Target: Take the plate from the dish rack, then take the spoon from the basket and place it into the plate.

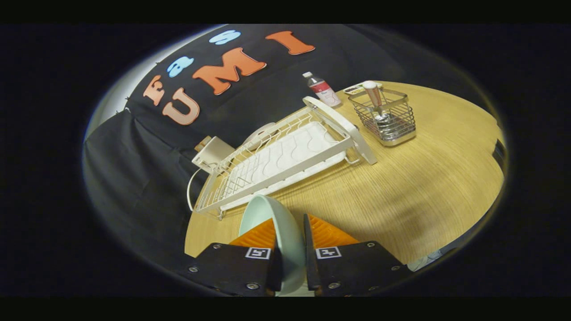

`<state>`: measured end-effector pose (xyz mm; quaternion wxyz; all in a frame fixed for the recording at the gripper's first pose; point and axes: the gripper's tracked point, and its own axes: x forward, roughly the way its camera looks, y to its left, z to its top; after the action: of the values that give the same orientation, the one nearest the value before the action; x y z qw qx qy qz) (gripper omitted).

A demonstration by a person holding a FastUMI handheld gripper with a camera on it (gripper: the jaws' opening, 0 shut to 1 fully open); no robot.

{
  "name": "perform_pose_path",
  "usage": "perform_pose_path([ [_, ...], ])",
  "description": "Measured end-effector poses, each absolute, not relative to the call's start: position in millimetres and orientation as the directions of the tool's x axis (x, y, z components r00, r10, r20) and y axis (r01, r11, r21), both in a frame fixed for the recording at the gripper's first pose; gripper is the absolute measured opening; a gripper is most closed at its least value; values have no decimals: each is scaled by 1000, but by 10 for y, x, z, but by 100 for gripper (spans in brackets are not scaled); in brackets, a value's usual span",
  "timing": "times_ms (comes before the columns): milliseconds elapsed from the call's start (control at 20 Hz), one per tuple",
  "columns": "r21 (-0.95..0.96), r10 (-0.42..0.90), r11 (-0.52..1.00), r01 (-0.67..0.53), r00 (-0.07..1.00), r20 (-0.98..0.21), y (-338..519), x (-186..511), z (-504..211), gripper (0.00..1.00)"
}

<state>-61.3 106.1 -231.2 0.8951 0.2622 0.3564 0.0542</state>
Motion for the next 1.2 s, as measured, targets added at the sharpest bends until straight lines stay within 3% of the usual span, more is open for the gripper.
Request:
perform_pose_path([
  [450,495,244,860,121,756,-608,860,-470,-2401,24],
  [650,449,199,886,113,782,-590,643,-450,-2318,45],
  [1000,176,-46,973,150,872,-487,-139,-373,-1939,77],
  [1200,51,-135,985,168,909,-394,-381,-280,-1679,84],
])
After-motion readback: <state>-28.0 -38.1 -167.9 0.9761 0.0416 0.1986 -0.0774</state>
